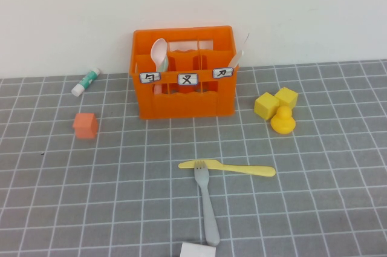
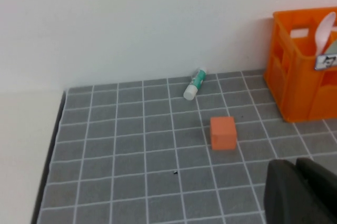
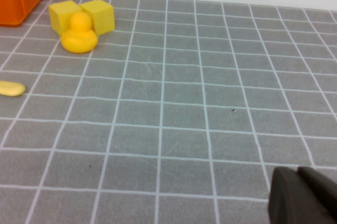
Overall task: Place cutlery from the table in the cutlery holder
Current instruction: Pick up the fork
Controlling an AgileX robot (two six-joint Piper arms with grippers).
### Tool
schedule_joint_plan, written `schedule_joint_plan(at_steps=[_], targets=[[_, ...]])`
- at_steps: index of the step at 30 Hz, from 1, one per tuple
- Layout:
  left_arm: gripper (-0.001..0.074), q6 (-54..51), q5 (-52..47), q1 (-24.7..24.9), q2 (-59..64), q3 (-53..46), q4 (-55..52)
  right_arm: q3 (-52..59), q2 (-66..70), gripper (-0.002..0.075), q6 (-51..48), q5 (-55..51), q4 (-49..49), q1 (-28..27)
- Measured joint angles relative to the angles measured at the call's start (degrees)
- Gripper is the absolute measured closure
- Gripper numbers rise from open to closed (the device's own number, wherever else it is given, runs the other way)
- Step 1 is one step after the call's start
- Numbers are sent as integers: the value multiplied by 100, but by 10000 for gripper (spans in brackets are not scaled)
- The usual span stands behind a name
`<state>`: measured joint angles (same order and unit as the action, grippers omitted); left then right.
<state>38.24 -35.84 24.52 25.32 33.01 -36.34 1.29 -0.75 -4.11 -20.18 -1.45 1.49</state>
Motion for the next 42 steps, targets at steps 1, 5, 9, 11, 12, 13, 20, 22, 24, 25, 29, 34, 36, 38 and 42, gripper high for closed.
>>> schedule_joint_plan(at_steps=[1, 5, 9, 11, 12, 13, 20, 22, 24, 25, 29, 34, 36, 38, 42], targets=[[734, -189, -42, 0, -81, 0, 89, 0, 0, 729, 0, 0, 0, 0], [734, -743, -302, 0, -496, -24, 452, 0, 0, 729, 0, 0, 0, 0], [735, -1141, -295, -132, -959, -351, 633, 0, 0, 729, 0, 0, 0, 0], [735, -1284, -110, -281, -1174, -591, 784, 0, 0, 729, 0, 0, 0, 0], [735, -1394, 62, -439, -1331, -795, 916, 0, 0, 729, 0, 0, 0, 0], [735, -1458, 191, -556, -1457, -936, 1025, 0, 0, 729, 0, 0, 0, 0], [735, -2891, 1900, -1798, -2119, -2212, 2396, 0, 0, 729, 0, 0, 0, 0], [735, -3354, 2451, -2047, -2260, -2615, 2704, 0, 0, 729, 0, 0, 0, 0], [735, -3561, 2746, -2224, -2451, -2942, 2984, 0, 0, 729, 0, 0, 0, 0], [735, -3615, 2779, -2283, -2525, -3069, 3109, 0, 0, 729, 0, 0, 0, 0], [735, -3670, 2607, -2418, -2584, -3403, 3634, 0, 0, 729, 0, 0, 0, 0], [735, -3681, 2022, -2551, -2584, -3465, 3716, 0, 0, 729, -13, 0, 0, 0], [735, -3681, 1819, -2563, -2584, -3465, 3727, 0, 0, 729, -13, 0, 0, 0], [735, -3691, 1784, -2563, -2593, -3455, 3735, 0, 0, 729, -13, 0, 0, 0], [735, -3691, 1741, -2563, -2593, -3447, 3735, 0, 0, 729, -13, 0, 0, 0]])
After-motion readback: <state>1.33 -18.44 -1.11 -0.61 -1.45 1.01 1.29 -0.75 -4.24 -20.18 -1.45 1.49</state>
